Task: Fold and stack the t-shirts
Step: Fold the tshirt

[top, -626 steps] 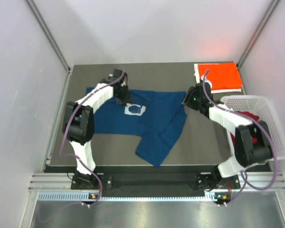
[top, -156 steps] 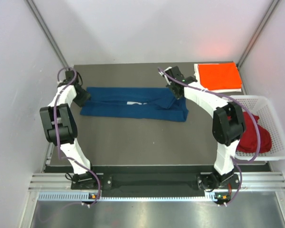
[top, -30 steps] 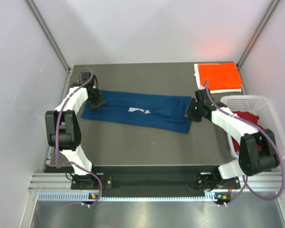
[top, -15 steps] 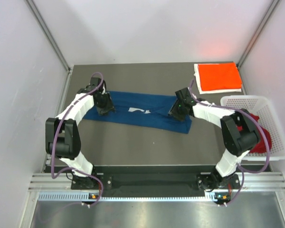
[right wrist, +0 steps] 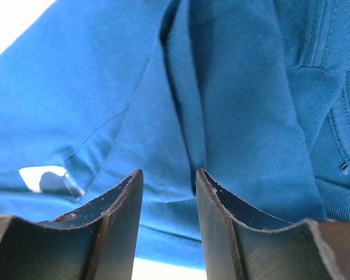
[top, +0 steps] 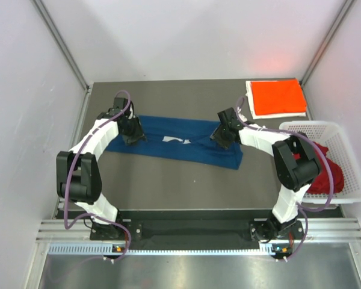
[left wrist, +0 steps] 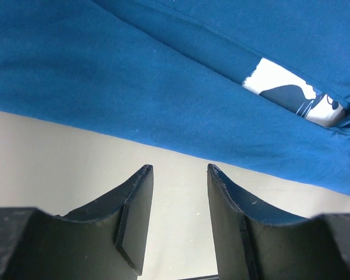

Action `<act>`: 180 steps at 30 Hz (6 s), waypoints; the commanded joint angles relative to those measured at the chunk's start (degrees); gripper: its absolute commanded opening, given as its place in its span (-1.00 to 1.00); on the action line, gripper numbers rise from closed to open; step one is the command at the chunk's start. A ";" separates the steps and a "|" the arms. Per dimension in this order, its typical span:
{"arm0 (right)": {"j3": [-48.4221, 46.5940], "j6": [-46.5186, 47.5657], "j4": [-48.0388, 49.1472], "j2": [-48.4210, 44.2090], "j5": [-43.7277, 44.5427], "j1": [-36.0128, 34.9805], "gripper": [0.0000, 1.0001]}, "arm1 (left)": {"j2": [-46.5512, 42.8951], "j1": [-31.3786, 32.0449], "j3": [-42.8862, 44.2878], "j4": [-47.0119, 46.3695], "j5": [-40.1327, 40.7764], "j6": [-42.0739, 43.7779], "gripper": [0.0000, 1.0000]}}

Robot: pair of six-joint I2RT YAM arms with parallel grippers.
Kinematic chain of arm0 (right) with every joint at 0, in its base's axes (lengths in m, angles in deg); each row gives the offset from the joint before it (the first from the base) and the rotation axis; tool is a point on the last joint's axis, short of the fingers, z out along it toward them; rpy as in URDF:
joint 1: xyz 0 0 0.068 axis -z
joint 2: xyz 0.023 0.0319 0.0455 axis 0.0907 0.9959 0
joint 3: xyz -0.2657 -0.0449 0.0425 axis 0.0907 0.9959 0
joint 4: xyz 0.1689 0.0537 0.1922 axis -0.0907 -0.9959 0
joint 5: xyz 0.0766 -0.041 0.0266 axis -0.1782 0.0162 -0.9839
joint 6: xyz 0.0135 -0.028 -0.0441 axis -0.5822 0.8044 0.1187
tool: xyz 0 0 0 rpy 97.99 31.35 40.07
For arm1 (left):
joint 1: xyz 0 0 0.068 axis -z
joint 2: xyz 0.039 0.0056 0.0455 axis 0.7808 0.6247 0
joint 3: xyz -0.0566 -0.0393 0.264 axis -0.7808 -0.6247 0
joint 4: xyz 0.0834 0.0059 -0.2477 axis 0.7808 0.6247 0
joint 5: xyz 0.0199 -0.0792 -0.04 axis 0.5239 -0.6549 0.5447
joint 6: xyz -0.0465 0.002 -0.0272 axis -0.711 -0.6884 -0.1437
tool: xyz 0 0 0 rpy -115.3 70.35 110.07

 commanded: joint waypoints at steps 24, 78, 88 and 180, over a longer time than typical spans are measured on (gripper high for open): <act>-9.64 6.30 7.47 4.86 -0.59 -0.75 -1.00 | -3.19 0.36 -0.01 -1.87 0.77 0.50 -0.05; -29.36 30.46 -1.30 12.35 -12.62 2.40 0.02 | -3.45 1.23 0.16 -2.74 -1.24 1.20 -0.01; -21.07 44.26 -4.48 9.17 -23.87 12.16 -0.33 | 1.90 3.35 2.97 -5.82 -11.62 -1.69 0.01; 17.42 30.03 -3.60 -15.44 -0.43 8.22 -0.60 | 23.09 -10.53 19.32 1.82 12.73 -2.83 0.01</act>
